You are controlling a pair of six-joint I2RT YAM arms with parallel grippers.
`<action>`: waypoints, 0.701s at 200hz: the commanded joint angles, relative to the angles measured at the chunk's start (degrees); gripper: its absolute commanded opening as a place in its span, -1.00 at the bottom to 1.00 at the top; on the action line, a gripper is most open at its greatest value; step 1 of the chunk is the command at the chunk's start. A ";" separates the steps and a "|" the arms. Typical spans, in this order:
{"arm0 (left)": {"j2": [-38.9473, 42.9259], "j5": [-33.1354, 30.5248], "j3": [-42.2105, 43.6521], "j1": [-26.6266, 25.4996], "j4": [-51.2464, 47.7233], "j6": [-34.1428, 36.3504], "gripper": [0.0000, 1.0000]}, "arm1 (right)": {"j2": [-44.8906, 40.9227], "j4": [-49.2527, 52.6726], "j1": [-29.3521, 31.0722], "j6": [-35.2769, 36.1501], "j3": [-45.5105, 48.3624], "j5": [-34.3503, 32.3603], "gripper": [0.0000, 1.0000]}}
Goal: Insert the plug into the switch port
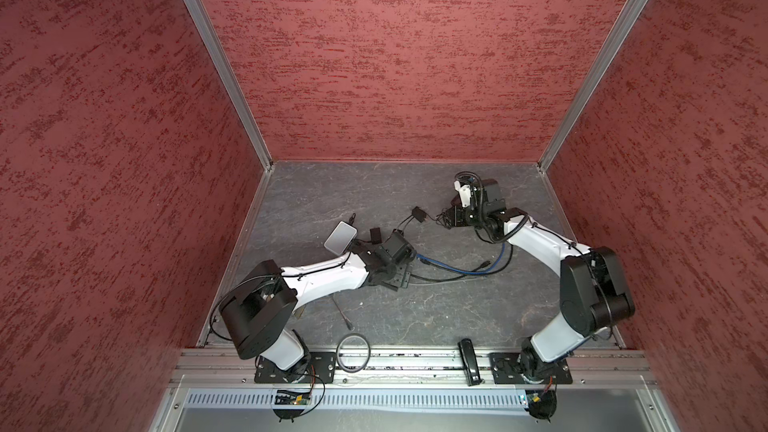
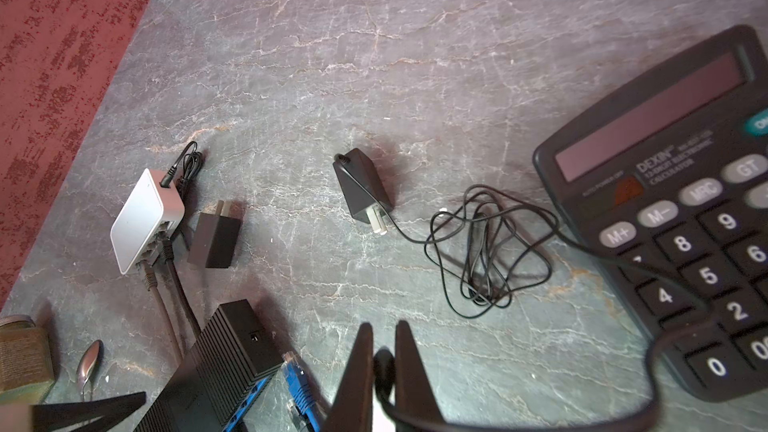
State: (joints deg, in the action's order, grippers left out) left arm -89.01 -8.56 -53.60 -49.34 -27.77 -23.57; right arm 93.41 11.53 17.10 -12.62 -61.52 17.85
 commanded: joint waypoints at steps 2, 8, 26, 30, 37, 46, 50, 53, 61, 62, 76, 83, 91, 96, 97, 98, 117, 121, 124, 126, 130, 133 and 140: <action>-2.41 1.52 -2.96 1.68 -3.76 0.28 0.70 | -1.38 -1.25 0.39 -0.52 0.87 -0.27 -0.94; -2.95 1.51 -3.77 2.02 -4.45 0.20 0.69 | -1.41 -1.34 0.39 -0.56 0.87 -0.16 -0.94; -4.73 1.99 -6.20 2.76 -5.93 0.37 0.69 | -1.64 -1.51 0.30 -0.56 1.12 -0.03 -0.94; -5.16 1.89 -6.80 2.97 -6.12 0.45 0.69 | -1.66 -1.58 0.38 -0.55 1.20 -0.07 -0.94; -5.90 1.63 -7.77 3.02 -6.85 0.56 0.69 | -1.70 -1.69 0.38 -0.56 1.22 -0.09 -0.94; -6.81 1.44 -9.19 3.08 -7.72 0.96 0.68 | -1.74 -1.69 0.39 -0.65 1.23 0.03 -0.93; -7.25 1.44 -9.62 3.09 -8.00 1.04 0.68 | -1.74 -1.74 0.39 -0.65 1.17 0.14 -0.93; -7.57 1.36 -9.93 3.09 -8.19 1.11 0.69 | -1.80 -1.76 0.32 -0.65 1.22 0.22 -0.93; -8.42 1.31 -10.74 3.04 -8.67 1.39 0.69 | -1.89 -1.77 0.39 -0.65 1.22 0.31 -0.93; -8.53 1.33 -10.87 3.03 -8.73 1.45 0.68 | -1.86 -1.73 0.39 -0.65 1.26 0.33 -0.93; -9.95 0.92 -12.08 3.08 -9.22 1.92 0.68 | -1.87 -1.70 0.43 -0.65 1.22 0.35 -0.93; -10.53 0.95 -12.58 3.03 -9.44 2.24 0.68 | -1.88 -1.71 0.44 -0.59 1.21 0.29 -0.93; -11.29 0.99 -13.06 3.09 -9.60 2.52 0.68 | -1.83 -1.60 0.40 -0.56 1.22 0.27 -0.93; -11.70 1.08 -13.48 3.03 -9.66 2.60 0.68 | -1.89 -1.61 0.40 -0.56 1.22 0.27 -0.93; -11.79 1.08 -13.51 3.07 -9.67 2.63 0.68 | -1.86 -1.60 0.39 -0.56 1.22 0.31 -0.93; -11.88 1.13 -13.62 3.09 -9.71 2.64 0.68 | -1.84 -1.60 0.39 -0.56 1.22 0.28 -0.93; -13.59 1.19 -14.52 2.97 -10.45 3.01 0.68 | -1.89 -1.60 0.42 -0.65 1.19 0.45 -0.93; -13.90 1.05 -14.67 2.94 -10.61 3.01 0.68 | -1.85 -1.64 0.44 -0.69 1.19 0.44 -0.93; -14.17 0.95 -14.82 3.01 -10.81 3.01 0.68 | -1.84 -1.65 0.43 -0.65 1.16 0.45 -0.93; -14.37 0.88 -14.94 2.96 -10.92 3.01 0.68 | -1.87 -1.65 0.44 -0.65 1.19 0.50 -0.93; -14.66 0.70 -15.02 2.98 -11.17 3.01 0.68 | -1.84 -1.69 0.45 -0.67 1.12 0.56 -0.93; -14.93 0.54 -15.08 3.01 -11.29 3.01 0.68 | -1.79 -1.76 0.47 -0.65 1.12 0.60 -0.93; -15.37 0.37 -15.13 3.02 -11.38 3.01 0.67 | -1.78 -1.74 0.46 -0.71 1.13 0.59 -0.93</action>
State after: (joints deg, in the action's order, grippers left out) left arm -102.63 -7.55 -67.51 -46.39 -37.10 -21.58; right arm 93.32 11.00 17.17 -12.64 -60.99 17.89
